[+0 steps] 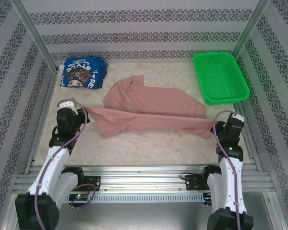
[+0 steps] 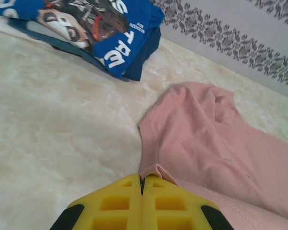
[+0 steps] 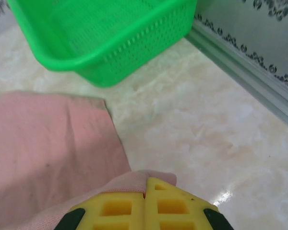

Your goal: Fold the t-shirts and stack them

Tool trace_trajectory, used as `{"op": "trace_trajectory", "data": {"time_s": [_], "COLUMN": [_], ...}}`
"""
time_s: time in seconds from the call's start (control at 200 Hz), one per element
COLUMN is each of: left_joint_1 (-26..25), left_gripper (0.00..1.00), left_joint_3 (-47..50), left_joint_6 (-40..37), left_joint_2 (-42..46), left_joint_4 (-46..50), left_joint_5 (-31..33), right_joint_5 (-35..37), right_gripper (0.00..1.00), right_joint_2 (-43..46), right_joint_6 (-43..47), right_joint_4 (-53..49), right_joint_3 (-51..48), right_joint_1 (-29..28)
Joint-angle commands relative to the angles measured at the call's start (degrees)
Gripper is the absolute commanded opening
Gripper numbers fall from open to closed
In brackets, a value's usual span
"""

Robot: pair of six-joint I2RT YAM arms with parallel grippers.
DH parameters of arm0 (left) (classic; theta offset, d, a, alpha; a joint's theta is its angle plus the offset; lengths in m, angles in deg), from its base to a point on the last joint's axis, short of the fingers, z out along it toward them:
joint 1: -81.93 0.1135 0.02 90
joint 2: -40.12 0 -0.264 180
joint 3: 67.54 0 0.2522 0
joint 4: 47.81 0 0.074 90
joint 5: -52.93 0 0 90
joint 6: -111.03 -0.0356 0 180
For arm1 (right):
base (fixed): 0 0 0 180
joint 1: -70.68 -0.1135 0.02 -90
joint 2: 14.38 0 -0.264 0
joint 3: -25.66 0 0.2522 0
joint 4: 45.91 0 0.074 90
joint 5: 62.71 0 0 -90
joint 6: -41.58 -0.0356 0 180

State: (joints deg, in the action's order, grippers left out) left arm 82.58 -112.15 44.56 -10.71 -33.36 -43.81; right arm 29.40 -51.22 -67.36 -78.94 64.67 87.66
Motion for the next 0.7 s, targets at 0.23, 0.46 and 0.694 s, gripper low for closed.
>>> {"op": "trace_trajectory", "data": {"time_s": [0.23,0.46,0.694], "left_joint_1": [-3.61,-3.72,-4.42], "left_gripper": [0.00,0.00,0.00], "left_joint_3": [-19.63,-29.53,-34.94], "left_joint_6": [-9.11,-10.30,-12.30], "left_joint_2": [-24.96,-38.25,-46.20], "left_joint_4": [-0.97,2.72,3.25], "left_joint_5": [3.80,2.87,2.38], "right_joint_5": [-0.82,2.44,2.11], "right_gripper": [0.00,0.00,0.00], "right_joint_2": [-19.06,-31.71,-38.18], "right_joint_6": [6.61,8.45,10.38], "right_joint_4": [6.06,6.31,6.29], "right_joint_3": [9.28,15.57,17.43], "right_joint_1": [-3.41,-6.99,-7.56]}}
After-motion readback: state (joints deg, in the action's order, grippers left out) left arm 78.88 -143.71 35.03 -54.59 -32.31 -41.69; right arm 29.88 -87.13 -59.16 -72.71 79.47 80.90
